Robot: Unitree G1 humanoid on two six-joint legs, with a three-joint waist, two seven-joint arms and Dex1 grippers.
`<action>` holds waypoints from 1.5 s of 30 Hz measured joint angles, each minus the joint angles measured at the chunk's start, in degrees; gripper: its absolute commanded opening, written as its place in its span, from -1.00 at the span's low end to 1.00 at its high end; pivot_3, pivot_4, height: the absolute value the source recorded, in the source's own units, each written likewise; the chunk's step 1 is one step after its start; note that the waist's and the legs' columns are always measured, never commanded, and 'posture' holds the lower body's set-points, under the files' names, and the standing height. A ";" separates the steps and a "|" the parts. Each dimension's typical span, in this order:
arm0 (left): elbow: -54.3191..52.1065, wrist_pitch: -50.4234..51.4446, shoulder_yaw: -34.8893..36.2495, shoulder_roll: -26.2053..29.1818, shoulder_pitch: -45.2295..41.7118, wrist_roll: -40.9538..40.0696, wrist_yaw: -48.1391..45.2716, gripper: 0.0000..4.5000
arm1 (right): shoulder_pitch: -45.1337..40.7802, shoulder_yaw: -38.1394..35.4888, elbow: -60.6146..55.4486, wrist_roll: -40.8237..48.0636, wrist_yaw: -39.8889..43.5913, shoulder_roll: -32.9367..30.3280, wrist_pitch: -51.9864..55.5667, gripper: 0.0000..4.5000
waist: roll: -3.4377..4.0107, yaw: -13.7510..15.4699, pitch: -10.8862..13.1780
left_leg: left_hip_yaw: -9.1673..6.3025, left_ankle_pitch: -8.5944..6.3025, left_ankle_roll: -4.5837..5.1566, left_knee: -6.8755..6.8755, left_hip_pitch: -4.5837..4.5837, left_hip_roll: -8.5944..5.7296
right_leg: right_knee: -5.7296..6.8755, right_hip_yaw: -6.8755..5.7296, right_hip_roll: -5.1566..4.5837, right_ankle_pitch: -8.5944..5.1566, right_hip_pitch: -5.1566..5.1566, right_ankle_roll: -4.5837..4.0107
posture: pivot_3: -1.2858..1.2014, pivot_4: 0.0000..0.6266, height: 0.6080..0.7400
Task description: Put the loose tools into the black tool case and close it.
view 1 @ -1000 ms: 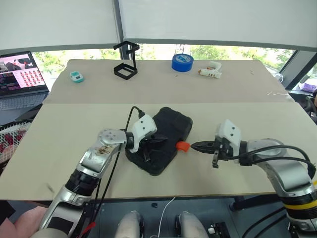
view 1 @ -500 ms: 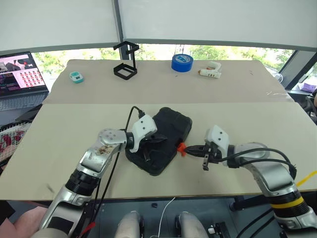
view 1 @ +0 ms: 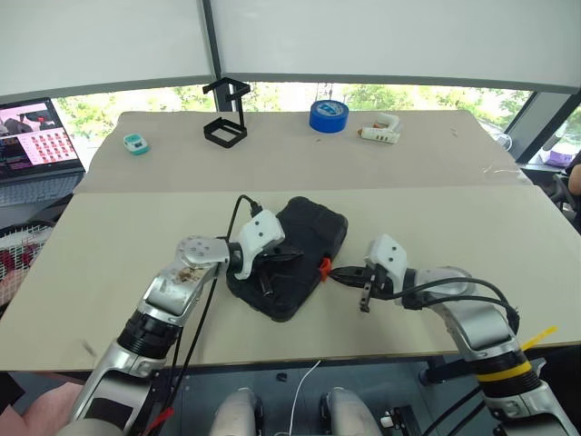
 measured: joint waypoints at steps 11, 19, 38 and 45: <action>0.02 1.43 0.12 -0.03 -0.06 0.34 0.26 -1.00 | -0.71 0.83 1.69 -0.52 -0.43 3.05 1.53 -1.00 | 0.00 -0.84 -0.03 | 0.01 -0.01 -0.01 -0.07 0.16 0.15 | 0.00 0.03 0.15 -0.06 0.09 -0.12 | 0.03 -0.52 1.00; -0.21 2.98 0.12 -0.51 -0.23 0.33 0.42 -1.00 | -3.02 2.66 4.84 -1.74 -0.31 4.88 2.65 -1.00 | 0.00 -1.04 -0.03 | 0.01 -0.03 -0.04 -0.12 0.20 0.23 | 0.02 0.09 0.27 -0.11 0.07 -0.22 | 0.03 -0.52 1.00; -6.25 -4.95 12.94 3.94 11.72 -8.86 -4.69 0.19 | 0.94 -5.47 -1.06 3.54 4.44 -2.43 3.23 0.03 | 0.01 -1.07 -0.01 | 0.06 -0.03 -0.18 -0.56 -0.36 0.26 | 0.07 0.21 0.33 -0.13 -0.84 -0.33 | 0.03 -0.52 1.00; -5.42 -11.48 26.16 13.73 24.02 -11.46 -9.02 1.00 | 8.50 -13.57 3.85 3.28 8.39 -8.69 -11.02 0.98 | 0.07 -0.57 0.14 | 0.18 -0.04 -0.21 -0.57 -0.41 0.20 | -0.08 0.17 0.13 -0.15 -0.85 -0.31 | 0.03 -0.52 1.00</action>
